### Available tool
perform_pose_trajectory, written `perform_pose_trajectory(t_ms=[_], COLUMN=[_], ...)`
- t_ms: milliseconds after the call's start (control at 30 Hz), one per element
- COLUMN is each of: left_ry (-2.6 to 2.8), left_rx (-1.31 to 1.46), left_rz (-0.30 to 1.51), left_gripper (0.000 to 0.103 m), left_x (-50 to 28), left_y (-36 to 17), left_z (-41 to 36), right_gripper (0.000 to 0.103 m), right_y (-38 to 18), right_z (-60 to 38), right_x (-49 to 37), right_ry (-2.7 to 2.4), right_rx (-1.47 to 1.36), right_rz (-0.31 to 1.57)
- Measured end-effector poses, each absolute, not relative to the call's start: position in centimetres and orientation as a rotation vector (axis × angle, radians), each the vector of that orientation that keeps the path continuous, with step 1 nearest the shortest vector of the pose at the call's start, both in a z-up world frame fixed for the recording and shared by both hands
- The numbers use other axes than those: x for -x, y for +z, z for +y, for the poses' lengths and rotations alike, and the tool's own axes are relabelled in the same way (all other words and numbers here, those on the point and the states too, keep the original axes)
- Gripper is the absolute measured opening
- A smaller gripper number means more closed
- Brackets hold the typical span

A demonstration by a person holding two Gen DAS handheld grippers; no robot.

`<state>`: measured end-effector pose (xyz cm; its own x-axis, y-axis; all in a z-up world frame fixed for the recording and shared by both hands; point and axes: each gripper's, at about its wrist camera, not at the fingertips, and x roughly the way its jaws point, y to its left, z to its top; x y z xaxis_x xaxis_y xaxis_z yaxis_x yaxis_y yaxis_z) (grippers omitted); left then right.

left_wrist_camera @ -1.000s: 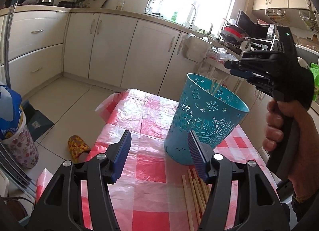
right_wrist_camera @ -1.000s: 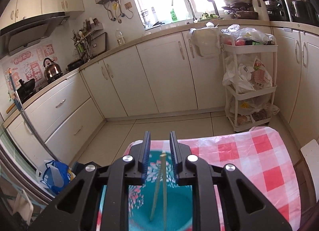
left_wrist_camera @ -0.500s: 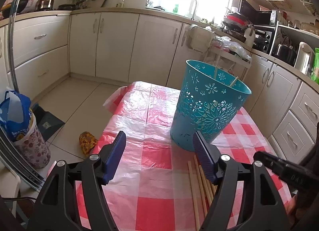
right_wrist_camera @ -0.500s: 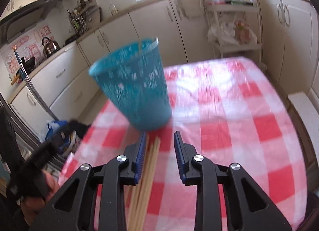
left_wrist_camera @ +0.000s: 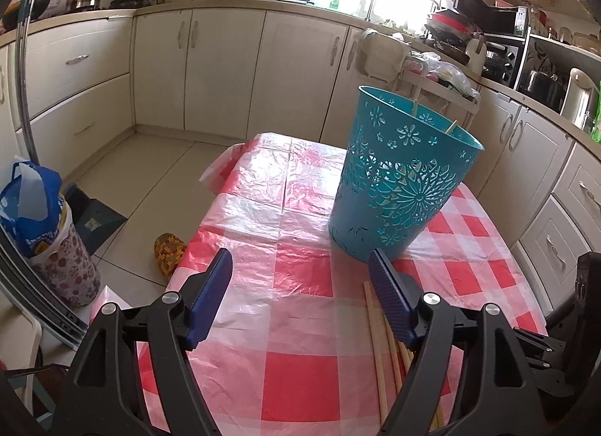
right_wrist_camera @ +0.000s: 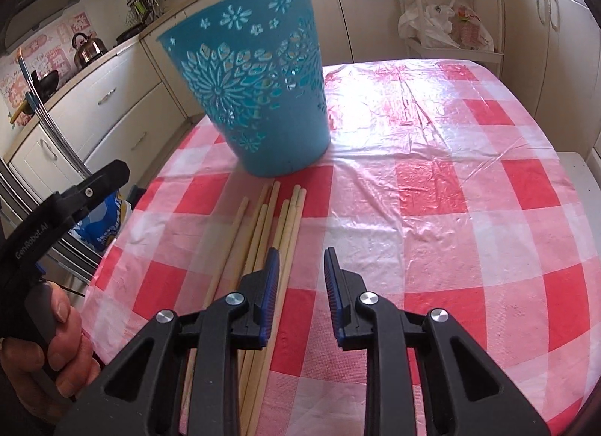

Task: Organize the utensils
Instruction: 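Bring both grippers back down to the remaining wooden sticks, then close the right gripper on a wooden stick while the left gripper grasps another stick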

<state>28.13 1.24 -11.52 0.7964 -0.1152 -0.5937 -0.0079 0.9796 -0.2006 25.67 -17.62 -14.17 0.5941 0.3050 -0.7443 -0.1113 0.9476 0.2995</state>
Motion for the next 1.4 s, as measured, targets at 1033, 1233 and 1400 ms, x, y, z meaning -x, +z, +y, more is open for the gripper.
perform_pose_trajectory(t_ms=[1033,1233,1400], left_ry=[-0.146,-0.151,-0.154], left_rx=[0.042,-0.012,-0.073], left_rz=[0.83,0.878,0.909], left_gripper=[0.072,0.072,0.072], left_x=[-28.7,-29.9,-30.7], left_y=[-15.5,-16.2,-16.7], left_z=[-3.8,-4.8,-5.9], right_gripper=[0.006,0.006,0.006], right_y=[-14.9,-15.0,-15.7], right_z=[-17.6,-19.1,-20.1], right_x=[-26.2,-26.3,-26.7], right_ry=[0.278,0.226,0.203], right_rx=[-0.254,-0.257,-0.25], right_rz=[0.904,0.903,0.941])
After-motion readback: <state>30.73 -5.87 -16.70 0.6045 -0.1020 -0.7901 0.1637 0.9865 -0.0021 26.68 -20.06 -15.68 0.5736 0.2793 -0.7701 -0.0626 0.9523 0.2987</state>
